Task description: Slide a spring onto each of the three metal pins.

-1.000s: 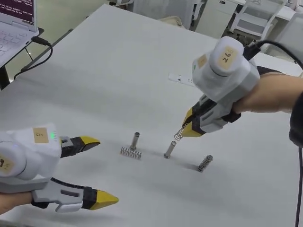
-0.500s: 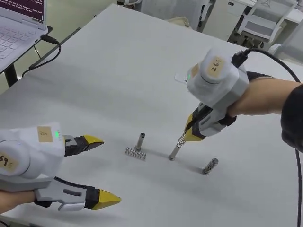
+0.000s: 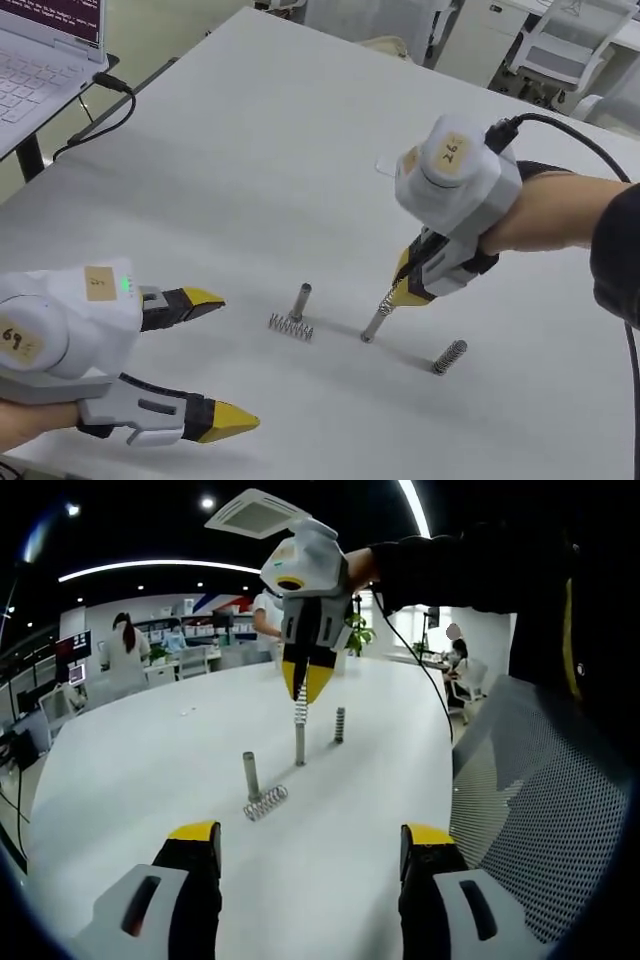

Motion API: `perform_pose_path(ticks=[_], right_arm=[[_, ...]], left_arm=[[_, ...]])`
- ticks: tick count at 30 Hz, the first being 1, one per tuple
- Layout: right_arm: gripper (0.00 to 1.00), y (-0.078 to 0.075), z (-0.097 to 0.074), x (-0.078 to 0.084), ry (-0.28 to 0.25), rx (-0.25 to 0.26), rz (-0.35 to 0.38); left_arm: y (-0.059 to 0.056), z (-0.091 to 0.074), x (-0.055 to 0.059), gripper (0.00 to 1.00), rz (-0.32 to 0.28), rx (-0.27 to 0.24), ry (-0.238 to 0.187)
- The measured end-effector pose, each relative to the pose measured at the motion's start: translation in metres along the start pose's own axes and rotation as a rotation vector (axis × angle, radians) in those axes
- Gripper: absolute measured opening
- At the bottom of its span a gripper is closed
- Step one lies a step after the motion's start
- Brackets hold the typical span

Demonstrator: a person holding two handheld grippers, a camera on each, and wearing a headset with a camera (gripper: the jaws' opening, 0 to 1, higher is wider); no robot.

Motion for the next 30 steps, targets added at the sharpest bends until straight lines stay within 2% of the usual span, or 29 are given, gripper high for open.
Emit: perform_pose_path(ticks=[14, 30], right_arm=[[0.08, 0.001, 0.012, 0.002, 0.001, -0.016, 0.013], [0.08, 0.008, 0.044, 0.010, 0.005, -0.030, 0.037]], left_arm=[[0.001, -0.001, 0.002, 0.67, -0.003, 0.001, 0.005], [0.002, -0.002, 0.004, 0.64, -0.004, -0.001, 0.010]])
Point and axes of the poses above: the centre of the closed fingertips' face, and the gripper's own axes: z roughly forward along the fingers, y roughly to its left, x roughly out of its underside, the point moved 1 cm from there along -z, roughly backward along the fingers, and after that the axes turned 9 degrees about x, right-handed, at the moved point
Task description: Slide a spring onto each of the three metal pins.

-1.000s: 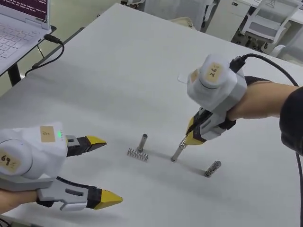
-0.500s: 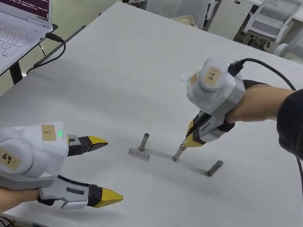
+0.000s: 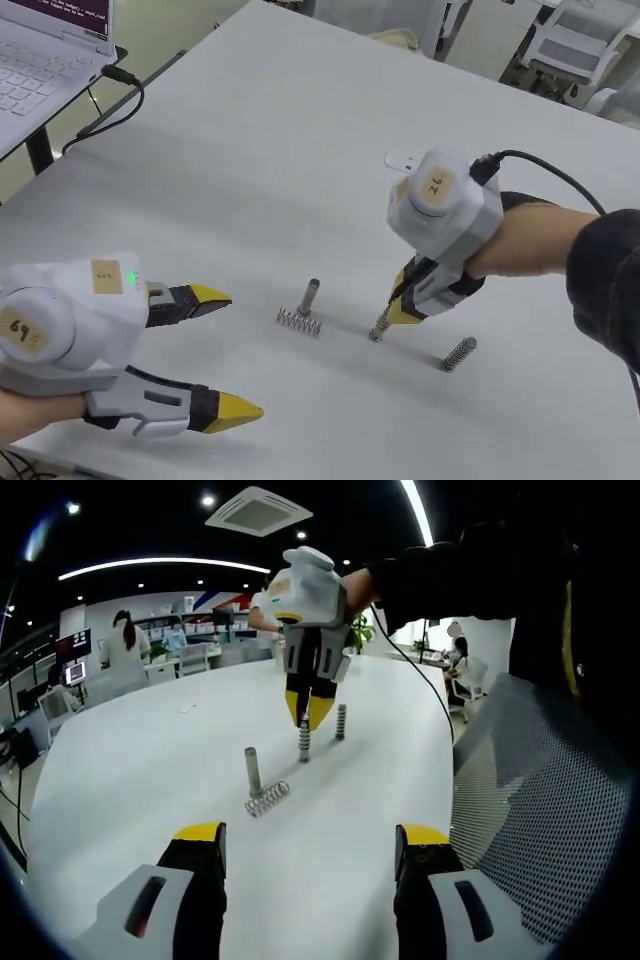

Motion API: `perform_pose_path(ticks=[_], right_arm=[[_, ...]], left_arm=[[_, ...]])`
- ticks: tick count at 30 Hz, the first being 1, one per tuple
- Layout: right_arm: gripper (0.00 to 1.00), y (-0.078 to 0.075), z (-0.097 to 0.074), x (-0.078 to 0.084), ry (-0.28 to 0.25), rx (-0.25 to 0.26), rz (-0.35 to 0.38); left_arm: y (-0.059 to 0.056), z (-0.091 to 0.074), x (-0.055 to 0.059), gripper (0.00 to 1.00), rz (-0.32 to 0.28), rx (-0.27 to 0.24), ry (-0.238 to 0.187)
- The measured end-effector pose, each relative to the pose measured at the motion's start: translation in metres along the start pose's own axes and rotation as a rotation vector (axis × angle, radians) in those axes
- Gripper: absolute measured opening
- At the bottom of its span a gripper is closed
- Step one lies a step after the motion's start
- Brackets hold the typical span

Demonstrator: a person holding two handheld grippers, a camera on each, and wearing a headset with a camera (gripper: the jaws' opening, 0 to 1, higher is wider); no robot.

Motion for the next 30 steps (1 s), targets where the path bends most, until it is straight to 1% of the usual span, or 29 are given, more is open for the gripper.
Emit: perform_pose_path(ticks=[5, 17, 22, 27, 30], right_arm=[[0.08, 0.0026, 0.0053, 0.0029, 0.003, 0.001, -0.001], [0.08, 0.0054, 0.0102, 0.0073, 0.004, -0.002, 0.001], [0.08, 0.0052, 0.0097, 0.0067, -0.006, -0.001, 0.008], [0.11, 0.0058, 0.0083, 0.0066, -0.012, -0.007, 0.013], [0.13, 0.0048, 0.0068, 0.0052, -0.017, -0.002, 0.013]], left_arm=[[-0.0001, -0.0002, 0.0001, 0.64, 0.001, 0.001, 0.002], [0.0001, -0.0006, 0.0003, 0.62, -0.002, 0.000, 0.002], [-0.0004, 0.0002, 0.0000, 0.62, -0.002, 0.002, 0.003], [0.0000, -0.0003, -0.0008, 0.62, 0.000, 0.001, 0.004], [-0.0002, -0.0004, -0.0008, 0.62, -0.001, 0.002, 0.005]])
Point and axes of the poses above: the centre of the closed fingertips' face, and the gripper's own axes: z roughly forward along the fingers, y roughly to its left, x roughly out of its underside, the point moved 1 cm from there along -z, roughly backward along the fingers, and after that the axes turned 9 degrees about x, right-handed, at the moved point
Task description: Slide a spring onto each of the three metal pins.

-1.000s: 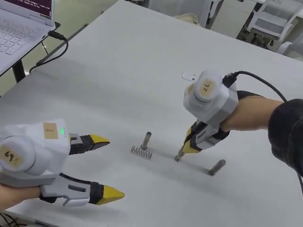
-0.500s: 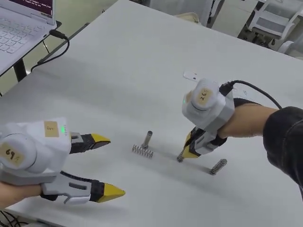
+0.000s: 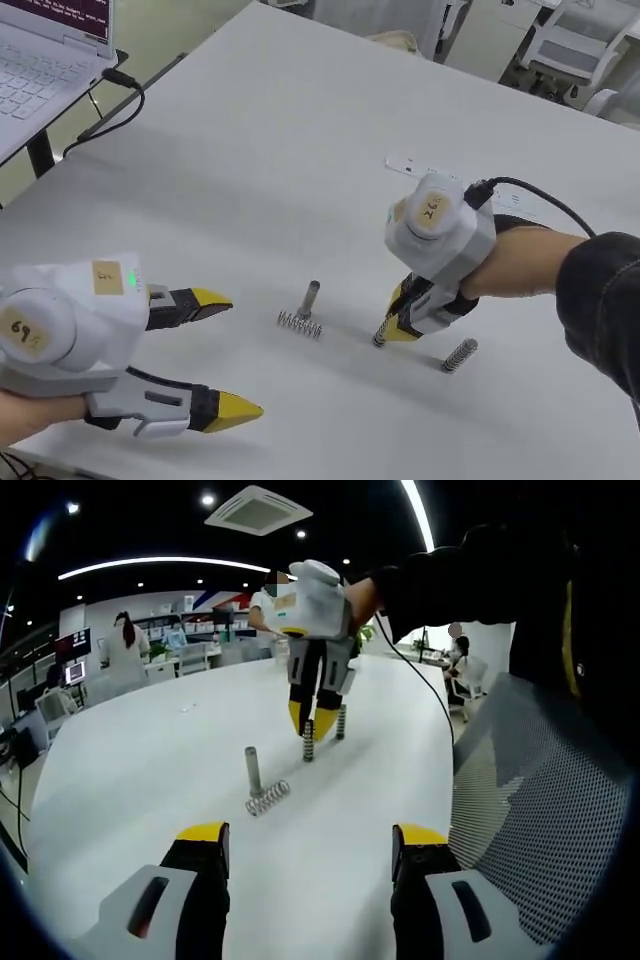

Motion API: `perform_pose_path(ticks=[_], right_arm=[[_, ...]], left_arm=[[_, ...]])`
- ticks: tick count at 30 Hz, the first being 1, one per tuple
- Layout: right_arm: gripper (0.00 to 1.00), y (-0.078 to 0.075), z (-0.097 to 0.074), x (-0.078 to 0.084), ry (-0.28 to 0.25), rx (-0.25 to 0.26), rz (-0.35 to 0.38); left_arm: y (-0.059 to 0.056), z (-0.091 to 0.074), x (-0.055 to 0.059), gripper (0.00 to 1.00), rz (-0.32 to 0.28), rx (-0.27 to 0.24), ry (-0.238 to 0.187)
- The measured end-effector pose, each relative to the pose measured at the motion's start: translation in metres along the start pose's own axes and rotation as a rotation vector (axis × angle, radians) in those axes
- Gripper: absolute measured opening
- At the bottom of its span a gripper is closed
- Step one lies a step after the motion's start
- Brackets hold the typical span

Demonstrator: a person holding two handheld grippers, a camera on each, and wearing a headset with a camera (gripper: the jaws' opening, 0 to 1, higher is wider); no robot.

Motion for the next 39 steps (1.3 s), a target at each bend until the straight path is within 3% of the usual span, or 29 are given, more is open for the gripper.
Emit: perform_pose_path(ticks=[7, 12, 16, 28, 39], right_arm=[[0.16, -0.006, -0.010, -0.013, -0.046, 0.032, 0.004], [0.16, -0.003, -0.020, -0.040, -0.120, 0.040, 0.002], [0.15, 0.001, -0.018, -0.054, -0.153, 0.039, 0.002], [0.14, 0.014, 0.006, -0.073, -0.151, 0.020, -0.016], [0.13, 0.016, 0.023, -0.072, -0.128, 0.012, 0.004]], left_arm=[[-0.001, 0.000, 0.001, 0.61, -0.001, 0.002, 0.002], [-0.002, 0.000, -0.001, 0.61, 0.002, 0.004, 0.001], [-0.003, -0.001, -0.001, 0.61, 0.004, 0.003, 0.001], [-0.002, -0.004, 0.002, 0.61, -0.002, -0.005, -0.002], [0.000, -0.008, 0.005, 0.60, -0.010, -0.014, -0.004]])
Point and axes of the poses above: the centre of the closed fingertips' face, and the gripper's own axes: z roughly forward along the fingers, y roughly to its left, x roughly out of its underside, the point moved 1 cm from there along -z, roughly backward along the fingers, and after that the axes turned 9 degrees about x, right-handed, at the moved point
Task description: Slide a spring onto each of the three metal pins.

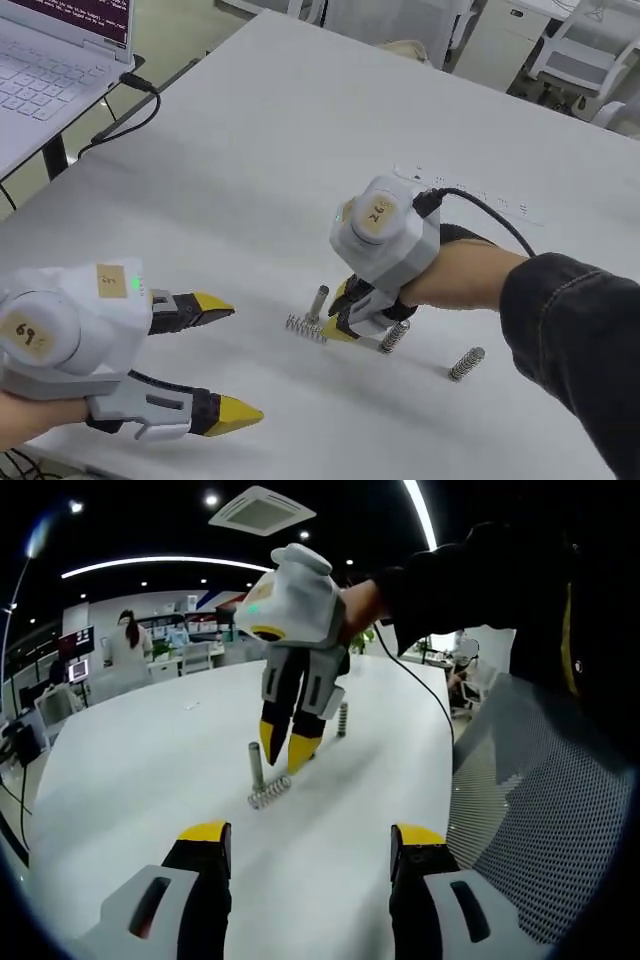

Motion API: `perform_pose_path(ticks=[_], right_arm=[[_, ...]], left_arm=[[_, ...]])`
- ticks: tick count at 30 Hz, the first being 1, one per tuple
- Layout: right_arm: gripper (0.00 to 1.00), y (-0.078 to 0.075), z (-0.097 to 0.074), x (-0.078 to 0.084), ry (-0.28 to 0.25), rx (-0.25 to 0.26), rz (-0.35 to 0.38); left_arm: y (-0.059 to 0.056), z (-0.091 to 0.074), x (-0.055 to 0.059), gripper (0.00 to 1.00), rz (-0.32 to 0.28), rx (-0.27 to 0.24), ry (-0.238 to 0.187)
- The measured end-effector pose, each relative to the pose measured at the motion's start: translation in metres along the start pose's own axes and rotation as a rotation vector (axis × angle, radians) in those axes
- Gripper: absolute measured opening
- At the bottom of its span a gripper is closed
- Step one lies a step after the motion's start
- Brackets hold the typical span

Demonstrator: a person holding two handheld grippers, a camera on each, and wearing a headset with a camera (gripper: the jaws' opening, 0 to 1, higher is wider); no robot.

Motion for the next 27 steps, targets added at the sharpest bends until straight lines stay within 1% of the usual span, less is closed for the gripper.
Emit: perform_pose_path(ticks=[12, 20, 27], right_arm=[[0.12, 0.002, 0.009, 0.001, -0.005, 0.000, 0.035], [0.12, 0.002, 0.014, 0.001, -0.011, 0.009, 0.040], [0.12, 0.006, 0.018, 0.003, -0.010, 0.003, 0.050]], left_arm=[[0.001, -0.001, 0.001, 0.60, -0.003, -0.003, 0.000], [0.001, -0.002, 0.003, 0.59, -0.007, -0.004, 0.003], [0.001, -0.002, 0.003, 0.58, -0.006, -0.001, 0.006]])
Point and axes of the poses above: the centre of the closed fingertips' face, and the gripper's own axes: z roughly forward along the fingers, y roughly to its left, x roughly out of its underside, the point moved 1 cm from there along -z, roughly backward along the fingers, and after that the axes turned 9 degrees about x, right-handed, at the moved point
